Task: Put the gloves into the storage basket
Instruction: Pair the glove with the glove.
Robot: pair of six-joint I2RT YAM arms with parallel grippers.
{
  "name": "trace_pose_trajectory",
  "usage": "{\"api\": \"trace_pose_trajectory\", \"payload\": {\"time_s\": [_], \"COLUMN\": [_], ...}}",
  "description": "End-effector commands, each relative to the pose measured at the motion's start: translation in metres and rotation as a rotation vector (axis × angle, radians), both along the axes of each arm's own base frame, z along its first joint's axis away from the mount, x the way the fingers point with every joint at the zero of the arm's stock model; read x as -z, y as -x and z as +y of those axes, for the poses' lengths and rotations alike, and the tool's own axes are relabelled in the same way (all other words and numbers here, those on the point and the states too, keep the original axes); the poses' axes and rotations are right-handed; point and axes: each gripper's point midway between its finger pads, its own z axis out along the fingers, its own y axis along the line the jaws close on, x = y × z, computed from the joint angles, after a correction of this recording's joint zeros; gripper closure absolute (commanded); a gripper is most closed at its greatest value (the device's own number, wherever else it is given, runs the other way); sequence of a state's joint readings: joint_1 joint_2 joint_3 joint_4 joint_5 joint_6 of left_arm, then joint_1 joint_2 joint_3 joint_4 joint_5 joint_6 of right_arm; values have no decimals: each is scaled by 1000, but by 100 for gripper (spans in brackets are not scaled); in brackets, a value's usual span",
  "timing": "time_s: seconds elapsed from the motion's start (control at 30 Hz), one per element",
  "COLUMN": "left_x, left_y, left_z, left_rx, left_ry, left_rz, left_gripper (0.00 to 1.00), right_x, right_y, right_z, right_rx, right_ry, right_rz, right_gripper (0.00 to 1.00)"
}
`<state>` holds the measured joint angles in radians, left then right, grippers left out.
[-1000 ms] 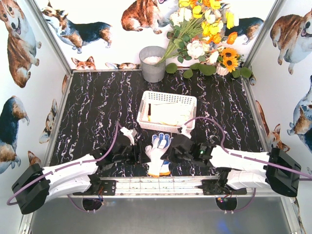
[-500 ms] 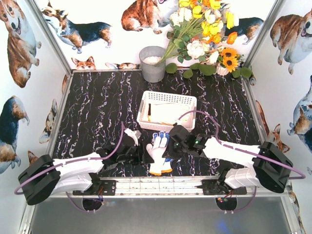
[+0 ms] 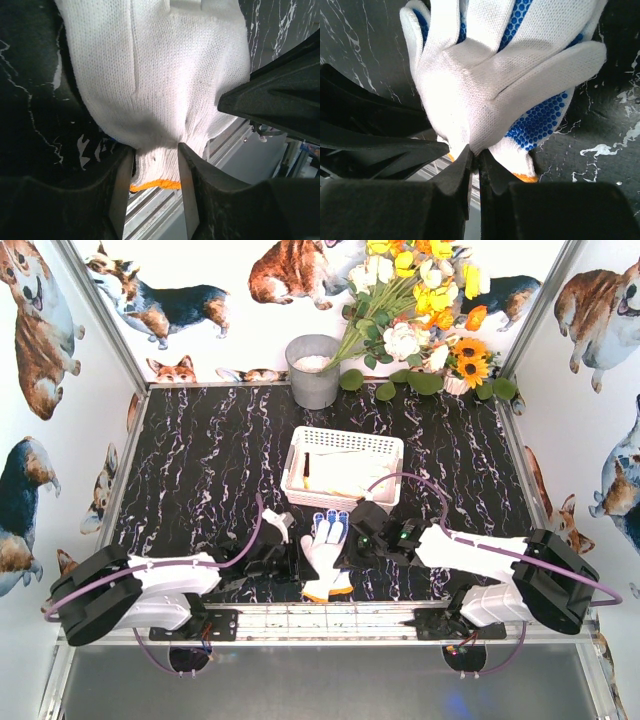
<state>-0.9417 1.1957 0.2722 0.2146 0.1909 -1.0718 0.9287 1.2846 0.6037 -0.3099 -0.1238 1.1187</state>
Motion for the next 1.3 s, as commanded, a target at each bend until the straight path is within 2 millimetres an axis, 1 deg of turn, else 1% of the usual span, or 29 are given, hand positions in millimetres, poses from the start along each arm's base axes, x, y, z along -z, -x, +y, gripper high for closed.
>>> {"api": "trace_pose_trajectory", "payload": {"time_s": [0.0,0.17,0.23,0.3,0.43,0.73,0.8,0.9,0.93,1.0,1.07,1.17,1.23,1.27], "left_x": [5,8,9,10,11,7,6,4,2,-5,-13,-29,-40,-44], "left_y": [6,2,2,3,4,3,3,2,2,-1,-3,-9,-12,-13], "left_z": [-5,-4,-3,-3,-2,-4,-4,-6,-6,-8,-8,-9,-10,-11], "left_rx": [13,4,1,2,2,-2,-1,-1,-3,-9,-23,-48,-63,-70], "left_ry": [17,-19,-22,-25,-30,-21,-19,-13,-9,0,8,38,62,73], "left_rz": [11,4,4,9,13,8,8,7,5,-4,-16,-45,-62,-66], "left_gripper": [67,81,83,86,91,97,99,100,100,100,100,100,100,100], "right_x": [-11,-15,-15,-12,-7,-3,-1,0,-2,-7,-14,-29,-36,-45], "right_y": [-9,-5,-2,3,11,25,25,25,24,22,18,9,1,-3], "right_z": [11,16,17,18,18,24,24,24,25,26,25,19,11,7], "right_rx": [22,40,45,44,44,26,28,26,23,17,16,16,33,38], "right_ry": [-73,-151,-188,-217,-256,-275,-273,-271,-273,-269,-249,-210,-169,-174], "right_rz": [-35,-22,-11,4,31,49,53,52,47,30,4,-52,-84,-121], "right_gripper": [97,82,76,73,70,68,69,76,80,93,100,100,100,100]}}
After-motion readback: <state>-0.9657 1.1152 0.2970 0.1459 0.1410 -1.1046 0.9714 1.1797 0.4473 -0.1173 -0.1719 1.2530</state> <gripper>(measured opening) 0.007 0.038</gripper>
